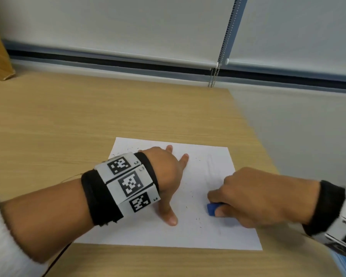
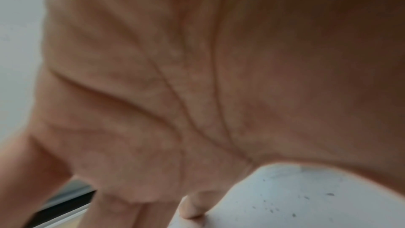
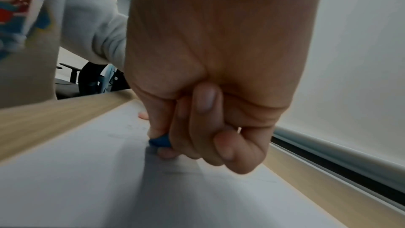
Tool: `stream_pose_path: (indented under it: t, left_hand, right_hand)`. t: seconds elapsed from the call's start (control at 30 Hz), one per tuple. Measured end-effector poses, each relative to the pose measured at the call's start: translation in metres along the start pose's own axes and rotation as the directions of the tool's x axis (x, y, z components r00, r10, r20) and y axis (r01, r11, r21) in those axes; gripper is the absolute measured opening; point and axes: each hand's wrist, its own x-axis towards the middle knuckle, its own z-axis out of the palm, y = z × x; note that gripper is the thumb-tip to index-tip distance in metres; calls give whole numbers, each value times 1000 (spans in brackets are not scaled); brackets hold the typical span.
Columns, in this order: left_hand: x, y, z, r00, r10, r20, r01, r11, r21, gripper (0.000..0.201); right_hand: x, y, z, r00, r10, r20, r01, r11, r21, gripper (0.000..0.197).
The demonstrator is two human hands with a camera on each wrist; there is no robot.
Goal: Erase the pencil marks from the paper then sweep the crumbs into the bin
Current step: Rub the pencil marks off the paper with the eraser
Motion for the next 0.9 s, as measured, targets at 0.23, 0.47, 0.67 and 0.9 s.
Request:
stream_pose_path:
  t: [0.23,0.47,0.67,0.9]
  left_hand:
    - [1,-1,1,999,-15,-30,16,1000,21,152]
    - [1,0,1,1000,5,-12,-5,999,40,154]
    - [-5,-2,-2,1000,11,-8,-11,999,44,152]
    - [-6,-1,-3,1000,14,1,-14,999,42,151]
  right_hand:
    - [21,13,1,974,138,-181,-143,990,-12,23]
    - [10,0,-5,989,36,-145,-46,997,-69,17]
    - [3,-6,2,993,-26,-112,20,998,-58,14]
    - [23,0,-6,974,64,-215,-75,996,-41,25]
